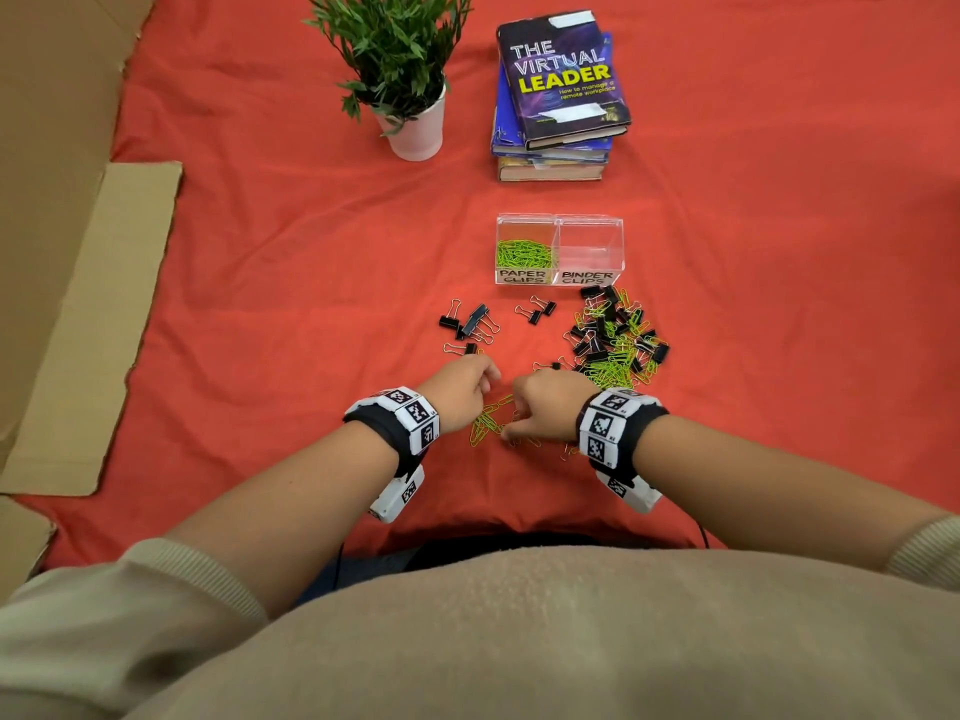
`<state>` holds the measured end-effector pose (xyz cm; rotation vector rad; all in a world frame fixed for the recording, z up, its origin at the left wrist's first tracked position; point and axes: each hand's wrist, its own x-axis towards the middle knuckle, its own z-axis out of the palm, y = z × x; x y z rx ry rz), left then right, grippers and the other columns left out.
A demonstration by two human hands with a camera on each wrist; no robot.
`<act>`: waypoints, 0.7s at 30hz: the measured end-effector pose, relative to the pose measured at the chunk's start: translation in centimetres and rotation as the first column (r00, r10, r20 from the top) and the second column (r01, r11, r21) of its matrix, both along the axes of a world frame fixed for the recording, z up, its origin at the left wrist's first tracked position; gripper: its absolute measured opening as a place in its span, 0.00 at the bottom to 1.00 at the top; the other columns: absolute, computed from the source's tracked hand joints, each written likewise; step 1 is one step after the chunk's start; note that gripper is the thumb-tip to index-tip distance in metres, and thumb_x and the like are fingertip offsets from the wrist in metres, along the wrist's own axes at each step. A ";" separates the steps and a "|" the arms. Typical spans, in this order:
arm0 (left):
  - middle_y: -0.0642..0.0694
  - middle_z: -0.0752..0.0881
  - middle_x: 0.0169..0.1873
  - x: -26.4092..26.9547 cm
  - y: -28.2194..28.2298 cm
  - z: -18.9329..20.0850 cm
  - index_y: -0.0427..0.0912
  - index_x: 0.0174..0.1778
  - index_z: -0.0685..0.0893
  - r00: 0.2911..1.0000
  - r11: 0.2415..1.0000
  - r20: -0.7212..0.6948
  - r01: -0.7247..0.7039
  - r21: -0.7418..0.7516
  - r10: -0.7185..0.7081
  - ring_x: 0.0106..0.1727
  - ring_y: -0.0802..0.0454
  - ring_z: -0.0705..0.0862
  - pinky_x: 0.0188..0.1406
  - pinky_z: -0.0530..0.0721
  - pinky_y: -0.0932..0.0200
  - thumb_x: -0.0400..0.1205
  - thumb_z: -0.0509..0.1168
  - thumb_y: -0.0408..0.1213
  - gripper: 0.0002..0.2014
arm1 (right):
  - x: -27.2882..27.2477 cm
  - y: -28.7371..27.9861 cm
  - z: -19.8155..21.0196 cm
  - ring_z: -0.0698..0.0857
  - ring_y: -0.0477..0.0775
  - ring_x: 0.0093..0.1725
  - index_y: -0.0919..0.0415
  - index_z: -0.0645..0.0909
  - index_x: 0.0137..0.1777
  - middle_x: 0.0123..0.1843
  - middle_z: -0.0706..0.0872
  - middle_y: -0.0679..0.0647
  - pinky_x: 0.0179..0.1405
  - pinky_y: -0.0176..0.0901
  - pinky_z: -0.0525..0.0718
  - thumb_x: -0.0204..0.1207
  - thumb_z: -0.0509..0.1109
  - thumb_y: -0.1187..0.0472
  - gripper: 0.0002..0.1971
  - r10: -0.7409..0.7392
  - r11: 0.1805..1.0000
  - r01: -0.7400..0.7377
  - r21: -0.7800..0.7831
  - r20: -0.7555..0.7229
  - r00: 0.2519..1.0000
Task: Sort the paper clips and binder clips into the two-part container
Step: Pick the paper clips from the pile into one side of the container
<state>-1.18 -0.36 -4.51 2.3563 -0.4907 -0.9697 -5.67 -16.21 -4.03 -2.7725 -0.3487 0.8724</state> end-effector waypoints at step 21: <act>0.43 0.82 0.57 -1.1 1.6 -0.5 0.42 0.56 0.77 0.863 0.838 0.148 0.405 0.366 -0.482 0.57 0.42 0.83 0.52 0.81 0.49 0.77 0.69 0.49 0.18 | 3.1 -2.2 1.7 0.77 0.46 0.29 0.55 0.85 0.37 0.32 0.84 0.49 0.32 0.41 0.78 0.71 0.74 0.55 0.05 -0.302 0.864 0.416 0.283 -0.371 0.878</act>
